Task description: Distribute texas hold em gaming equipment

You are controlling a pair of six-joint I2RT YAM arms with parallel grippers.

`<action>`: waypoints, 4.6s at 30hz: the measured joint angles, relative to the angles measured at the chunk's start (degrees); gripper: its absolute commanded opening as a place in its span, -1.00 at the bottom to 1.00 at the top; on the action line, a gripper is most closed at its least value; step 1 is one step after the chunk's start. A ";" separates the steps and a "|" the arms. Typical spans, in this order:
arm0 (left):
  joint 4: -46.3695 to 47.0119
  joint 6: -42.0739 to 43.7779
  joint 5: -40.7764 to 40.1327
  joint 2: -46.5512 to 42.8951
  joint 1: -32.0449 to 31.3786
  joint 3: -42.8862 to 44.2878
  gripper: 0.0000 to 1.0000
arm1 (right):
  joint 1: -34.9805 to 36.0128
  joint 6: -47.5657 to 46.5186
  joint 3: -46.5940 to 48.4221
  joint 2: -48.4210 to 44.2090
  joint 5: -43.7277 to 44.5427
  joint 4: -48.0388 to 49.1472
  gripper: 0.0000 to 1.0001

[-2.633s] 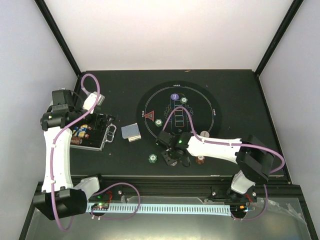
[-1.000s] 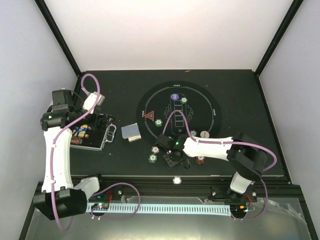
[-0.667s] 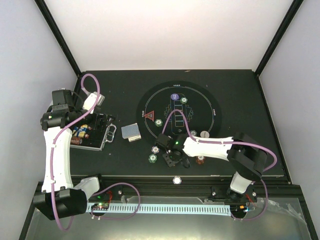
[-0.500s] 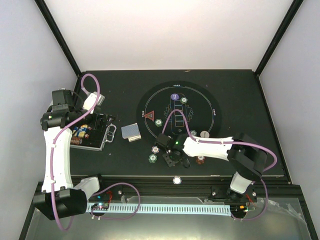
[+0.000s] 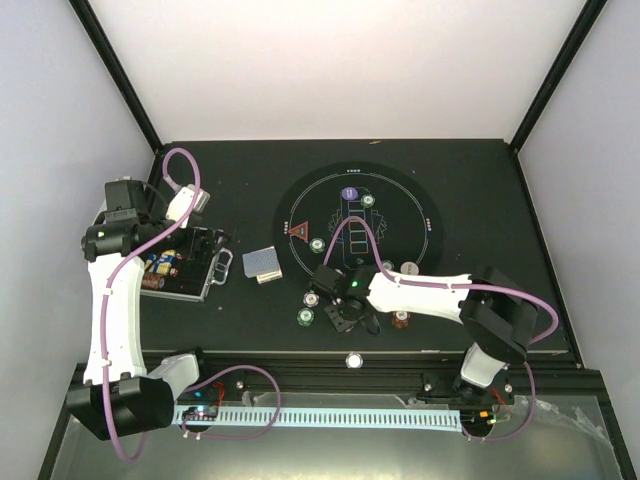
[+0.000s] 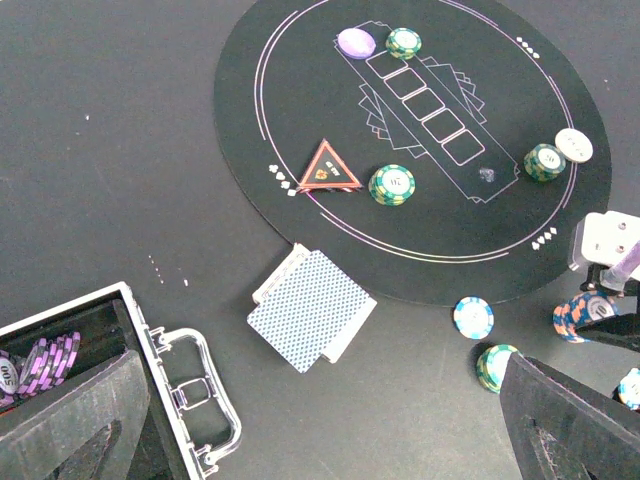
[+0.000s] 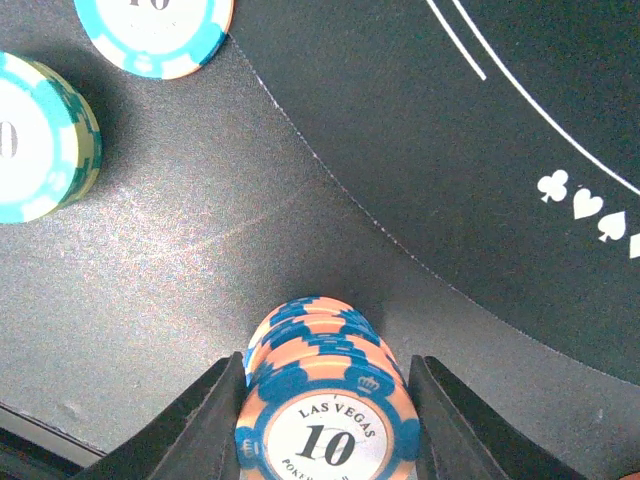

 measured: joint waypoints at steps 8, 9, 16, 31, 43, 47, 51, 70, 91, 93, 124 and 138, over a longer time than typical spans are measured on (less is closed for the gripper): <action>0.00 0.02 0.00 0.00 -0.02 0.00 0.98 | 0.24 0.00 0.09 -0.13 -0.02 -0.63 -0.37; 0.00 0.02 0.00 0.00 -0.02 0.00 0.98 | 0.28 0.00 0.11 -0.13 -0.04 -0.66 -0.37; 0.00 0.02 0.00 0.00 -0.02 0.00 0.97 | 0.55 0.00 0.13 -0.13 -0.09 -0.66 -0.24; -0.02 0.02 0.04 0.00 -0.02 0.00 0.98 | 0.55 0.11 0.13 -0.13 -0.09 -0.68 -0.01; -0.02 0.02 0.17 0.00 -0.02 0.00 0.98 | 0.55 0.11 0.13 -0.13 -0.09 -0.68 -0.15; 0.00 0.02 0.26 0.00 -0.02 0.00 0.98 | 0.57 0.11 0.15 -0.24 -0.02 -0.66 -0.32; 0.00 0.02 0.28 0.00 -0.02 0.00 0.98 | 0.61 0.31 0.15 -0.33 -0.07 -0.68 -0.32; 0.04 0.00 0.28 0.00 -0.02 0.00 0.98 | 0.63 0.09 4.37 -2.14 1.88 -4.26 -0.92; 0.20 -0.42 0.81 0.04 0.00 0.00 0.98 | -20.74 -11.39 42.56 27.39 4.39 -7.54 -0.92; 0.22 -0.39 0.98 0.04 0.00 0.00 0.97 | -21.86 -11.80 47.30 31.41 4.17 -7.89 -0.92; 1.99 -0.35 2.03 0.96 0.00 -0.63 0.97 | -24.98 -12.96 75.47 50.84 0.55 -14.86 0.38; 1.79 -0.42 1.90 0.72 0.00 -0.55 0.97 | -19.56 -12.11 42.82 16.22 2.43 -11.19 0.51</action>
